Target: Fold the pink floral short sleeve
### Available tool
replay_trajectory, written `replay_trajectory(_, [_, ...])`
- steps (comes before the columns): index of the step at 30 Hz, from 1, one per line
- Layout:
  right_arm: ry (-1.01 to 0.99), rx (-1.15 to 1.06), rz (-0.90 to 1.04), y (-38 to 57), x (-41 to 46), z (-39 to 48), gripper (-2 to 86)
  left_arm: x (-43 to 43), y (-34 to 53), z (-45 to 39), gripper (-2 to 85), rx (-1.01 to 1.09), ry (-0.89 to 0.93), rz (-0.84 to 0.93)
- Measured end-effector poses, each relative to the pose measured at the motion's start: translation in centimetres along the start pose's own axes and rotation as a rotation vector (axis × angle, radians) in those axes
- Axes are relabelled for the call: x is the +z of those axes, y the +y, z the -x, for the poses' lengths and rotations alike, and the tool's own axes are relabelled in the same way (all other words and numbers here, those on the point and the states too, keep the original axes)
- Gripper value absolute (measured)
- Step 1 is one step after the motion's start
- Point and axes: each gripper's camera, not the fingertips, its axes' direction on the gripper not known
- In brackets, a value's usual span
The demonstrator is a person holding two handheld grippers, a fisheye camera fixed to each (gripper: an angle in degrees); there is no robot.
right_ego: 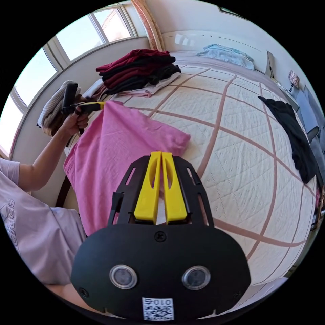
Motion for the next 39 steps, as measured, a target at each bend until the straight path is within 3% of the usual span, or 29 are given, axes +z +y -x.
replay_trajectory(4, [0.040, 0.006, 0.007, 1.1, 0.0, -0.4, 3.2, 0.1, 0.0, 1.7, 0.1, -0.035, 0.035, -0.035])
replay_trajectory(7, [0.033, 0.034, -0.011, 2.0, -0.9, -1.0, 4.0, 0.1, 0.4, 4.8, 0.1, -0.138, 0.164, -0.054])
replay_trajectory(11, [-0.008, 0.193, -0.193, 3.1, -3.8, -3.3, 10.2, -0.5, 1.0, 6.0, 0.1, -0.135, 0.162, -0.033])
replay_trajectory(14, [-0.077, 0.271, -0.135, 1.9, -3.0, -5.4, 10.9, -0.5, 0.8, 6.1, 0.1, -0.102, 0.162, -0.025])
replay_trajectory(18, [-0.187, 0.247, 0.003, 0.7, -0.2, -5.7, 5.4, -1.2, 1.0, 6.6, 0.0, -0.088, 0.164, -0.055])
replay_trajectory(20, [-0.120, 0.247, -0.041, 1.3, -1.5, -5.3, 4.6, -1.8, 1.4, 7.0, 0.0, -0.088, 0.147, -0.063])
replay_trajectory(23, [-0.192, 0.302, -0.185, 3.2, -4.9, -6.0, 4.2, -2.3, 2.2, 8.4, 0.0, -0.124, 0.165, -0.060])
replay_trajectory(27, [-0.154, 0.393, -0.050, 3.7, -2.2, -7.7, 4.1, -0.2, 1.9, 9.8, 0.2, -0.171, 0.203, -0.024])
replay_trajectory(31, [-0.170, 0.425, -0.049, 4.6, -1.2, -7.4, 4.3, 1.4, 1.1, 11.1, 0.8, -0.244, 0.216, -0.018])
replay_trajectory(39, [-0.078, 0.326, -0.180, 9.4, -7.2, -3.7, 5.2, -3.7, 3.7, 5.5, 4.4, -0.223, 0.028, 0.037])
